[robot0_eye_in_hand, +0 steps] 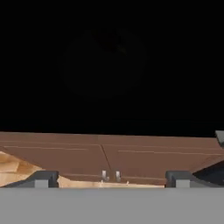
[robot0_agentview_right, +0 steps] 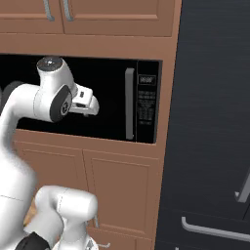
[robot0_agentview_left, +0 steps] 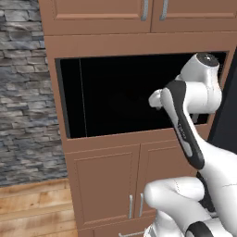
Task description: Open the microwave door.
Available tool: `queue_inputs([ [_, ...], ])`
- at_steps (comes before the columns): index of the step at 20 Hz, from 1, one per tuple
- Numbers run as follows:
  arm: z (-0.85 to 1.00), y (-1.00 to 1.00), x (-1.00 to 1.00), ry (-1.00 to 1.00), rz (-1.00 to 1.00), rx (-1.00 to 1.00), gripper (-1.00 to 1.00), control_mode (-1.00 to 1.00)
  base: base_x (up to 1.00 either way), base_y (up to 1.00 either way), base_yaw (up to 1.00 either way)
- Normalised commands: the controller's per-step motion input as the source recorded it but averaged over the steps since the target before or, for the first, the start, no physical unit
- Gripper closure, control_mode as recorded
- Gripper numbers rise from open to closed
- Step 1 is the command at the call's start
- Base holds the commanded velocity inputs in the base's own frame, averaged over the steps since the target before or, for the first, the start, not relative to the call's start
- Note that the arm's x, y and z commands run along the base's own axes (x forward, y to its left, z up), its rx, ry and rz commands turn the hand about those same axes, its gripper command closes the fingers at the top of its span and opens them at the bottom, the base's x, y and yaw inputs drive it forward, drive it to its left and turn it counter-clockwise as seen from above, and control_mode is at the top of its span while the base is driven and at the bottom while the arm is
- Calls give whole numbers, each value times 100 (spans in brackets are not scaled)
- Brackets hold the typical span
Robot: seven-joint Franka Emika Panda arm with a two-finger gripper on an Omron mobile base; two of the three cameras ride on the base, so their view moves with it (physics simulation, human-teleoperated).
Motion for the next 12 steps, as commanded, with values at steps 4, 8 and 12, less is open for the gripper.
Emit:
queue_inputs([
  [4,22,-1,-95,-59,0,0,-100,-100,0,0,0],
  [8,20,-18,-89,-58,0,0,-100,-100,0,0,0],
  [12,27,-40,-69,-47,0,2,-100,-100,0,0,0],
])
